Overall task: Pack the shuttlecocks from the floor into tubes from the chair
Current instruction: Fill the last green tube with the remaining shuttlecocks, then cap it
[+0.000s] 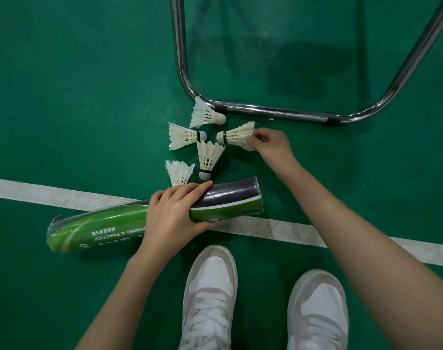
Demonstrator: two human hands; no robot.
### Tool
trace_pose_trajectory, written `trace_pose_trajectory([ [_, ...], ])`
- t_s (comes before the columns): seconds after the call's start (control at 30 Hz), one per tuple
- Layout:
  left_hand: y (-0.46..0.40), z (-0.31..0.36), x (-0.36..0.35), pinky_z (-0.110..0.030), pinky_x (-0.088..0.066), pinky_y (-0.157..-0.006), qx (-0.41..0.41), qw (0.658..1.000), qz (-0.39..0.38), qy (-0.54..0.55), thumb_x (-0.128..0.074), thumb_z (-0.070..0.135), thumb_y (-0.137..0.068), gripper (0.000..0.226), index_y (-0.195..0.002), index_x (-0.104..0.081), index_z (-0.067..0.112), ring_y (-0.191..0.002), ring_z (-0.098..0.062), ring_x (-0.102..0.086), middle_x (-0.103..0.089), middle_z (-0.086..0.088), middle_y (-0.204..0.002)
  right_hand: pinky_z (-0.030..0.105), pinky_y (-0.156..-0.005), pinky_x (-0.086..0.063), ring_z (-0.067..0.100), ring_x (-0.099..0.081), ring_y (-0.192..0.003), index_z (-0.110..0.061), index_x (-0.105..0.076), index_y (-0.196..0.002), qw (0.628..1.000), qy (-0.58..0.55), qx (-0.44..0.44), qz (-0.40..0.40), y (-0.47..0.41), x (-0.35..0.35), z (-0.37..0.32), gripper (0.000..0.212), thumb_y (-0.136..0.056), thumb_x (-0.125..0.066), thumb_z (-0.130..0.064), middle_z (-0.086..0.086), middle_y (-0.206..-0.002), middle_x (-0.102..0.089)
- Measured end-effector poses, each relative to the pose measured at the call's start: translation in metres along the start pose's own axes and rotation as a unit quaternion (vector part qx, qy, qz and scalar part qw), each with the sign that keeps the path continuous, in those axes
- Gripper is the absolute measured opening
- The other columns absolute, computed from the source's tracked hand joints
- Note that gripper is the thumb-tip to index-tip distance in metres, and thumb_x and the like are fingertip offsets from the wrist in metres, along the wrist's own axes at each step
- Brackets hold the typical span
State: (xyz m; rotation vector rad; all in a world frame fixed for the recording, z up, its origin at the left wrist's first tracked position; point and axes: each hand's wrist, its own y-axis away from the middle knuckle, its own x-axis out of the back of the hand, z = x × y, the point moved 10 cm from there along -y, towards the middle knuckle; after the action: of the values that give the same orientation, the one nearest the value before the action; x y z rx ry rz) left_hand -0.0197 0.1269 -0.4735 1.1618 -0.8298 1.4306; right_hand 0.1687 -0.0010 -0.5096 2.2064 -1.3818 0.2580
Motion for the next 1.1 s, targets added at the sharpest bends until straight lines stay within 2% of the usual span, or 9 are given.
trace_pose_trajectory([
  [0.17,0.0,0.0,0.0,-0.043,-0.038,-0.089,0.005,1.0,-0.004,0.008,-0.076,0.056,-0.06,0.084,-0.135,-0.045,0.034,-0.108,-0.025,-0.055,-0.06,0.004,-0.123,0.017,-0.081,-0.046,0.007,-0.059,-0.085,-0.009,-0.066,-0.107,0.996,-0.082,-0.029,0.022,0.028,0.031,0.017,0.021,-0.088,-0.061,-0.016,0.002,-0.1,-0.067],
  [0.33,0.0,-0.001,0.002,-0.043,-0.037,-0.091,0.011,1.0,-0.006,0.013,-0.077,0.053,-0.061,0.084,-0.136,-0.043,0.035,-0.11,-0.026,-0.054,-0.059,0.003,-0.125,0.002,-0.069,-0.043,-0.009,-0.058,-0.075,-0.021,-0.063,-0.097,0.995,-0.087,-0.025,0.044,0.074,0.064,0.021,0.009,-0.092,-0.057,-0.016,-0.014,-0.086,-0.063],
  [0.43,0.0,0.0,0.005,-0.044,-0.036,-0.092,0.014,1.0,-0.004,0.016,-0.078,0.052,-0.061,0.085,-0.136,-0.043,0.035,-0.111,-0.026,-0.053,-0.059,0.002,-0.125,0.001,-0.067,-0.041,-0.014,-0.057,-0.068,-0.023,-0.064,-0.087,0.991,-0.109,-0.012,0.081,0.1,0.082,0.023,0.013,-0.092,-0.056,-0.014,-0.014,-0.082,-0.064],
  [0.53,0.0,0.001,0.006,-0.044,-0.036,-0.092,0.016,1.0,-0.001,0.019,-0.079,0.051,-0.06,0.086,-0.136,-0.042,0.036,-0.111,-0.027,-0.053,-0.059,0.002,-0.125,0.004,-0.071,-0.044,-0.012,-0.058,-0.07,-0.026,-0.063,-0.083,0.988,-0.123,-0.017,0.093,0.12,0.088,0.028,0.016,-0.092,-0.057,-0.014,-0.012,-0.083,-0.065],
  [0.67,0.0,0.009,0.007,-0.043,-0.037,-0.092,0.004,1.0,0.003,0.024,-0.078,0.052,-0.06,0.085,-0.136,-0.043,0.036,-0.108,-0.025,-0.054,-0.059,0.004,-0.124,0.006,-0.073,-0.045,-0.012,-0.059,-0.072,-0.028,-0.063,-0.082,0.986,-0.144,-0.019,0.082,0.137,0.079,0.03,0.019,-0.091,-0.056,-0.013,-0.015,-0.082,-0.065],
  [0.83,0.004,0.015,0.006,-0.044,-0.038,-0.09,-0.009,1.0,0.01,0.016,-0.078,0.053,-0.06,0.086,-0.136,-0.042,0.035,-0.107,-0.024,-0.055,-0.06,0.003,-0.123,0.002,-0.073,-0.041,-0.016,-0.057,-0.074,-0.021,-0.062,-0.092,0.991,-0.133,-0.024,0.019,0.14,0.047,0.025,0.01,-0.092,-0.055,-0.014,-0.013,-0.089,-0.064],
  [0.97,0.007,0.017,0.009,-0.042,-0.037,-0.091,-0.011,1.0,0.011,0.018,-0.077,0.055,-0.06,0.086,-0.136,-0.041,0.037,-0.108,-0.023,-0.054,-0.059,0.005,-0.123,0.009,-0.076,-0.044,-0.002,-0.059,-0.078,-0.026,-0.062,-0.09,0.985,-0.167,-0.005,-0.04,0.144,0.02,0.012,0.011,-0.092,-0.052,-0.022,-0.012,-0.084,-0.065],
  [1.03,0.007,0.017,0.011,-0.042,-0.037,-0.091,-0.01,1.0,0.013,0.022,-0.078,0.054,-0.06,0.087,-0.136,-0.041,0.037,-0.108,-0.023,-0.054,-0.059,0.006,-0.123,0.01,-0.075,-0.045,-0.001,-0.059,-0.079,-0.025,-0.061,-0.091,0.982,-0.184,-0.005,-0.043,0.147,0.014,0.009,0.005,-0.088,-0.058,-0.024,-0.012,-0.084,-0.065],
  [1.1,0.007,0.017,0.012,-0.043,-0.037,-0.091,-0.011,1.0,0.015,0.026,-0.078,0.053,-0.06,0.086,-0.136,-0.041,0.037,-0.108,-0.023,-0.054,-0.059,0.005,-0.123,0.011,-0.076,-0.046,0.002,-0.061,-0.083,-0.027,-0.059,-0.093,0.985,-0.17,-0.009,-0.027,0.149,0.011,0.009,0.019,-0.08,-0.07,-0.018,-0.01,-0.088,-0.066],
])
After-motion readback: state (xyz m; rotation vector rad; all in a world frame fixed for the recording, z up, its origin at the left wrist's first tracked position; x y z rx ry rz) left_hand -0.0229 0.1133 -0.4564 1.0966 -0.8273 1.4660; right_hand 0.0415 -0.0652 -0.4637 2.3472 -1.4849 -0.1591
